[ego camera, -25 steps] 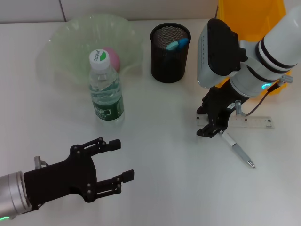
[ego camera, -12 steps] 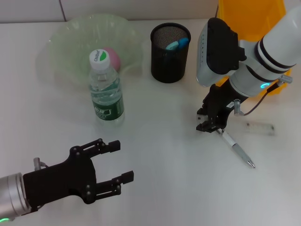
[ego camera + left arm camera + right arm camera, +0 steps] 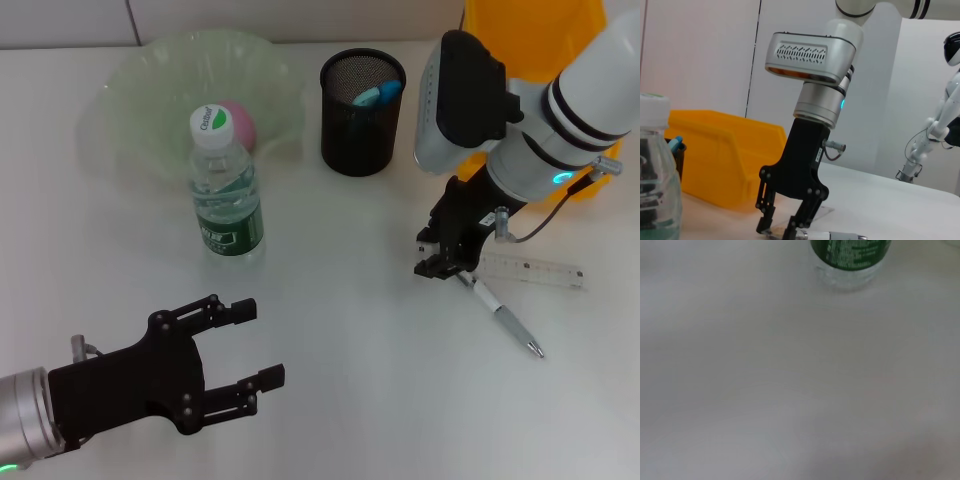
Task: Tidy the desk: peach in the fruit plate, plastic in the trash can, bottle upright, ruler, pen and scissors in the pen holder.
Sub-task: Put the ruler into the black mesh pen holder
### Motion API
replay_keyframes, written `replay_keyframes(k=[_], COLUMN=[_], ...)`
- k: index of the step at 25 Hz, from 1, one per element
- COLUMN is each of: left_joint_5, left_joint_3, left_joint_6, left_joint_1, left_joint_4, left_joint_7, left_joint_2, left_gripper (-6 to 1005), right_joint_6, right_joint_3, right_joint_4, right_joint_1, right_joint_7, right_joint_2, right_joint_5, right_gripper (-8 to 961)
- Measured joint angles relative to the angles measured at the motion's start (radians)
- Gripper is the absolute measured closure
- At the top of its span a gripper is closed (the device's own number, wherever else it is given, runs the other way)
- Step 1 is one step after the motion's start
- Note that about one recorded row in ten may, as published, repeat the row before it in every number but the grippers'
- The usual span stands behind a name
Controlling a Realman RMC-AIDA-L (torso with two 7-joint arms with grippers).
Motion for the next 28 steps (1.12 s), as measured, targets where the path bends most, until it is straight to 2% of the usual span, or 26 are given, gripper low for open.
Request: replay_keyframes(k=[3, 4, 5, 8, 9, 10, 12, 14, 15, 18, 21, 23, 24, 25, 26, 27, 28], left_joint_5=[0.0, 0.0, 0.0, 0.0, 0.0, 0.0, 0.0, 0.0, 0.0, 0.0, 0.0, -0.002, -0.005, -0.006, -0.006, -0.006, -0.006], left_joint_3=[0.0, -0.002, -0.002, -0.006, -0.006, -0.006, -0.006, -0.006, -0.006, -0.006, -0.007, -0.008, -0.011, -0.013, -0.013, -0.013, -0.014], left_joint_6=[0.009, 0.015, 0.015, 0.021, 0.022, 0.022, 0.023, 0.023, 0.023, 0.024, 0.024, 0.024, 0.029, 0.031, 0.031, 0.031, 0.033], left_joint_1=[0.0, 0.0, 0.0, 0.0, 0.001, 0.001, 0.002, 0.002, 0.002, 0.002, 0.002, 0.001, 0.0, 0.0, 0.0, 0.0, 0.0], left_joint_4=[0.001, 0.001, 0.001, 0.001, 0.001, 0.001, 0.001, 0.001, 0.001, 0.001, 0.001, 0.001, 0.004, 0.007, 0.007, 0.007, 0.011], left_joint_7=[0.0, 0.0, 0.0, 0.0, 0.001, 0.001, 0.002, 0.006, 0.006, 0.01, 0.01, 0.01, 0.011, 0.01, 0.01, 0.01, 0.008], left_joint_2=[0.0, 0.0, 0.0, 0.0, 0.0, 0.0, 0.0, 0.0, 0.0, 0.0, 0.0, 0.0, 0.0, 0.0, 0.0, 0.0, 0.0], left_gripper=[227, 227, 227, 227, 227, 227, 227, 227, 227, 227, 227, 226, 226, 226, 226, 226, 226], right_joint_6=[-0.032, -0.065, -0.065, -0.134, -0.168, -0.168, -0.178, -0.135, -0.135, -0.007, 0.141, 0.206, 0.239, 0.239, 0.249, 0.255, 0.255], right_joint_3=[0.005, 0.022, 0.022, 0.09, 0.143, 0.143, 0.189, 0.247, 0.247, 0.271, 0.265, 0.263, 0.262, 0.262, 0.262, 0.256, 0.256], right_joint_4=[-0.076, -0.138, -0.138, -0.263, -0.353, -0.353, -0.453, -0.577, -0.577, -0.641, -0.621, -0.555, -0.469, -0.469, -0.423, -0.312, -0.312], right_joint_1=[-0.015, -0.026, -0.026, -0.043, -0.052, -0.052, -0.07, -0.11, -0.11, -0.183, -0.253, -0.279, -0.287, -0.287, -0.288, -0.287, -0.287], right_joint_7=[0.038, 0.061, 0.061, 0.091, 0.115, 0.115, 0.147, 0.181, 0.181, 0.172, 0.083, -0.029, -0.153, -0.153, -0.227, -0.387, -0.387], right_joint_2=[-0.002, -0.004, -0.004, -0.006, -0.004, -0.004, -0.003, -0.004, -0.004, -0.004, -0.005, -0.004, -0.003, -0.003, -0.003, -0.001, -0.001], right_joint_5=[0.0, 0.001, 0.001, 0.001, 0.005, 0.005, 0.032, 0.127, 0.127, 0.316, 0.548, 0.712, 0.851, 0.851, 0.924, 1.068, 1.068], right_gripper=[576, 576, 576, 576, 576, 576, 575, 575, 575, 575, 575, 576, 576, 576, 576, 576, 576])
